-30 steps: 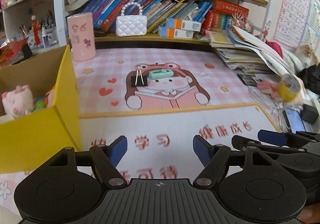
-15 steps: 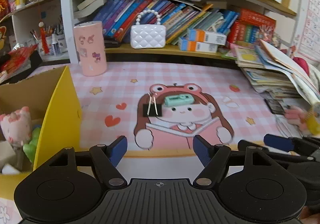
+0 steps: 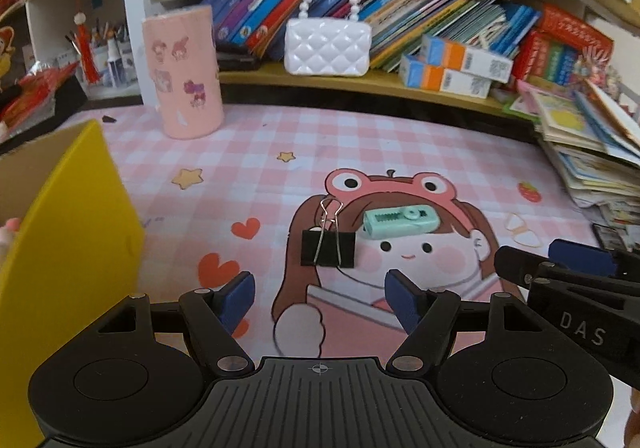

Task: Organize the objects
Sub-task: 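Grasp the mint-green clip toy with right tool while left tool grasps the black binder clip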

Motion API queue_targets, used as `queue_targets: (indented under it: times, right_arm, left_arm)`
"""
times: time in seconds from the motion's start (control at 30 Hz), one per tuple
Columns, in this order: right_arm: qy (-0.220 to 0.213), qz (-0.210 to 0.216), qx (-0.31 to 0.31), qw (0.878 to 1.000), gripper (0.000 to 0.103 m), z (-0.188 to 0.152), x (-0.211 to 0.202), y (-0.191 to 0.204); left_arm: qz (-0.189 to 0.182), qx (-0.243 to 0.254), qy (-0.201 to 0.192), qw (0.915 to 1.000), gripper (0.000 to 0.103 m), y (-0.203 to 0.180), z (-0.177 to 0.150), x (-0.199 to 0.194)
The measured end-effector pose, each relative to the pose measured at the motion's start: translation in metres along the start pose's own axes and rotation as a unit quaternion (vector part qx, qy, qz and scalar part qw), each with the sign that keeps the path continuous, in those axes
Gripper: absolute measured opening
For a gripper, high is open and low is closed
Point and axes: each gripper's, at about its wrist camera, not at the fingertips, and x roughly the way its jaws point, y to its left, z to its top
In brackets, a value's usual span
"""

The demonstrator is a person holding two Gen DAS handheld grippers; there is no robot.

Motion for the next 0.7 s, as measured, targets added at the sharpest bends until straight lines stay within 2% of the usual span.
queue_targets:
  times: [0.2,0.37,0.43,0.57,0.7]
  right_arm:
    - [0.004,-0.003,-0.007,1.0,0.046,0.013,0.025,-0.001]
    - [0.011,-0.002,-0.004,1.0,0.046,0.021,0.042,-0.005]
    - [0.015,0.004,0.0,1.0,0.046,0.023,0.047,-0.007]
    - [0.021,0.02,0.0,1.0,0.048,0.027,0.057,-0.007]
    - [0.024,0.036,-0.016,0.999,0.056,0.027,0.067,-0.001]
  left_arm:
    - [0.014,0.013,0.009,0.9998,0.068,-0.01,0.008,0.033]
    - [0.024,0.022,0.02,0.9993,0.059,-0.011,0.014,0.057]
    - [0.018,0.028,0.023,0.9992,0.038,-0.011,0.014,0.062]
    - [0.011,0.028,0.011,0.9995,0.038,-0.005,0.014,0.052]
    - [0.021,0.015,-0.002,0.9997,0.038,0.01,0.011,0.022]
